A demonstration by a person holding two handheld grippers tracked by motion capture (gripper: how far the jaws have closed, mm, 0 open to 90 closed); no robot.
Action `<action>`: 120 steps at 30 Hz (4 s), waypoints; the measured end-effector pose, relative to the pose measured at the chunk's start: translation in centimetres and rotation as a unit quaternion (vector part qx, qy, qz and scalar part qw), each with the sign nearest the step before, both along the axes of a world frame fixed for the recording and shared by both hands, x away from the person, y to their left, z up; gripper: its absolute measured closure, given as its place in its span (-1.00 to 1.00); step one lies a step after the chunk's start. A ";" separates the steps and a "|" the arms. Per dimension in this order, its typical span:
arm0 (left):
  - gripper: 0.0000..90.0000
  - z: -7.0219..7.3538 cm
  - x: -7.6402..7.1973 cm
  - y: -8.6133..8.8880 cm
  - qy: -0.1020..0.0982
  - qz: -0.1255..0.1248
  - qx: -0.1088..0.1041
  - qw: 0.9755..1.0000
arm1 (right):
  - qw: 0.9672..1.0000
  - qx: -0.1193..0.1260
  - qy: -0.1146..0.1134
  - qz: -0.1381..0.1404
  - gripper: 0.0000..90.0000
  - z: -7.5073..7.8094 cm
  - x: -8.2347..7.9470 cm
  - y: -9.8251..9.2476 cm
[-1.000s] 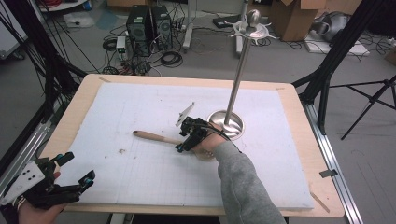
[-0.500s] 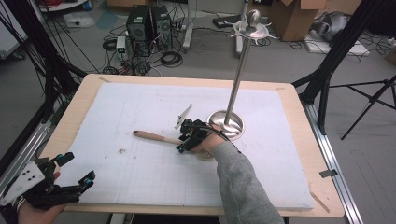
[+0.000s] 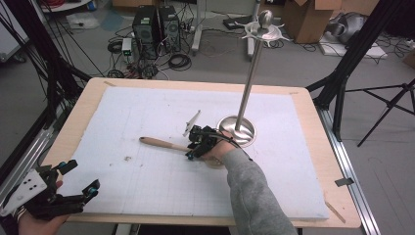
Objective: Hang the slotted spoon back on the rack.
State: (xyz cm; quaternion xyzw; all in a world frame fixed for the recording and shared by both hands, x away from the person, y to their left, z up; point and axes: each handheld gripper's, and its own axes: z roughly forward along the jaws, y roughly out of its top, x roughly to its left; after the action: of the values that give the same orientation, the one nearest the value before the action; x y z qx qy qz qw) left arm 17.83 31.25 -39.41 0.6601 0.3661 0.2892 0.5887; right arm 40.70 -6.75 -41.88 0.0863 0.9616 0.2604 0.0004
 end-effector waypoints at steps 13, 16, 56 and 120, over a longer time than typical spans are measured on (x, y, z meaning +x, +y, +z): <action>-0.94 -0.1 -0.1 0.3 0.002 0.004 -0.003 1.000 | 1.000 -0.003 -0.008 -0.024 0.72 0.1 0.1 -0.1; -0.94 -0.1 -0.1 0.3 0.001 0.004 -0.003 1.000 | 1.000 -0.008 -0.011 -0.020 0.73 0.1 0.0 -0.1; -0.94 -0.3 1.5 -0.5 0.007 -0.007 -0.002 1.000 | 0.986 0.142 -0.027 -0.081 0.73 6.0 -2.9 -9.4; -0.94 -0.6 4.2 -2.9 0.017 -0.038 -0.001 0.999 | 0.940 0.285 -0.077 -0.169 0.73 10.2 -8.4 -25.6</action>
State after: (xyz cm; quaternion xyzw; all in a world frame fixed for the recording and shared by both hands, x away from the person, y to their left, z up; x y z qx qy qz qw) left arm 21.99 28.33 -40.05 0.6775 0.3512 0.2552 0.5938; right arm 32.30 -32.33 -31.71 0.2238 0.8152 0.5259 0.0935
